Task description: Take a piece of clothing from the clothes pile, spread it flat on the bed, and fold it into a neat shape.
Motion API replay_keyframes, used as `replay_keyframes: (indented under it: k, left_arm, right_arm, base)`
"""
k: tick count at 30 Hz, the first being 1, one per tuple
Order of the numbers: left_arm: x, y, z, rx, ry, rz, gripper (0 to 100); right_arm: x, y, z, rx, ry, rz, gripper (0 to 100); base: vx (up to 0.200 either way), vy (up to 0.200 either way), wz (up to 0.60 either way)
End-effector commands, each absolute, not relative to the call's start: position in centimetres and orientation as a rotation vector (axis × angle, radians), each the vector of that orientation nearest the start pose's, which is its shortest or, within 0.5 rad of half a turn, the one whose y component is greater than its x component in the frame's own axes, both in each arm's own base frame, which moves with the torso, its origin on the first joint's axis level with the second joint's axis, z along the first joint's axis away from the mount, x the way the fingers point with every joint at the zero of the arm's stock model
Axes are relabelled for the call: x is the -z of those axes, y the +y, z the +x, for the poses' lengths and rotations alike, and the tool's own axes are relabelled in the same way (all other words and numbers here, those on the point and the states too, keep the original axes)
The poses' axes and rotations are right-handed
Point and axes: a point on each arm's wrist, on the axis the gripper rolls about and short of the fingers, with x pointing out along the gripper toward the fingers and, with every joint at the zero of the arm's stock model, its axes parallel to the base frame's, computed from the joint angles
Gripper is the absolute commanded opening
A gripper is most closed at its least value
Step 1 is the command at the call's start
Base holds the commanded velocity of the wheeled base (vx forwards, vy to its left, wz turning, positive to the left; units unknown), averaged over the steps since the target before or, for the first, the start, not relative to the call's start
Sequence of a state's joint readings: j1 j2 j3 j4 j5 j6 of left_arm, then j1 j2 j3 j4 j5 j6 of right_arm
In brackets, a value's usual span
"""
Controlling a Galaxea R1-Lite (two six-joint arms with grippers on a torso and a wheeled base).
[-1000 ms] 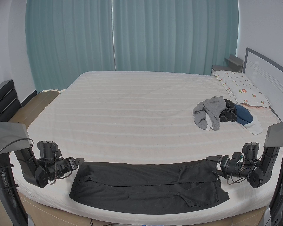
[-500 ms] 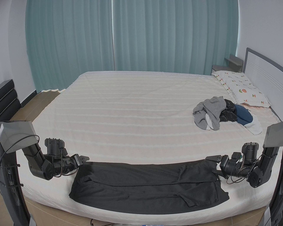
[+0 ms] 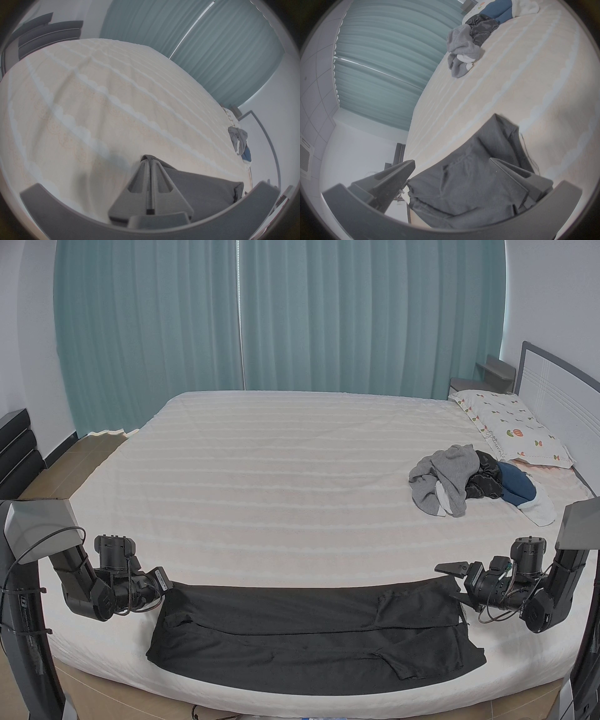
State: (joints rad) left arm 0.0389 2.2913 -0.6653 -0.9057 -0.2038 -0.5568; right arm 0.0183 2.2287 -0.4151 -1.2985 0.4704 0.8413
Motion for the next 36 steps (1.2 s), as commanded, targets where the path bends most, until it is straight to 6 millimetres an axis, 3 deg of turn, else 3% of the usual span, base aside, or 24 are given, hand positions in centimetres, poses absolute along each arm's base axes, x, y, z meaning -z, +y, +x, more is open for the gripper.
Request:
replay_keyframes:
  k: [1, 12, 24, 36]
  left_arm:
    - [1.4, 1.2, 34.9, -0.06, 0.707, -0.669, 0]
    - [1.6, 1.0, 35.0, -0.062, 0.718, -0.691, 0]
    - [2.2, 0.9, 34.9, -0.074, 0.737, -0.719, 0]
    - [2.3, 0.9, 35.0, -0.073, 0.74, -0.727, 0]
  right_arm:
    - [1.2, 1.6, 31.6, -0.191, 0.67, 0.91, 100]
    - [2.4, 1.9, 33.6, -0.142, 0.658, 0.89, 100]
    - [1.0, 1.0, 32.9, -0.111, 0.619, 0.893, 100]
    - [2.1, 0.7, 32.9, -0.097, 0.645, 0.875, 100]
  base:
    - [0.0, 0.0, 0.0]
    - [0.0, 0.0, 0.0]
    - [0.0, 0.0, 0.0]
    - [0.0, 0.0, 0.0]
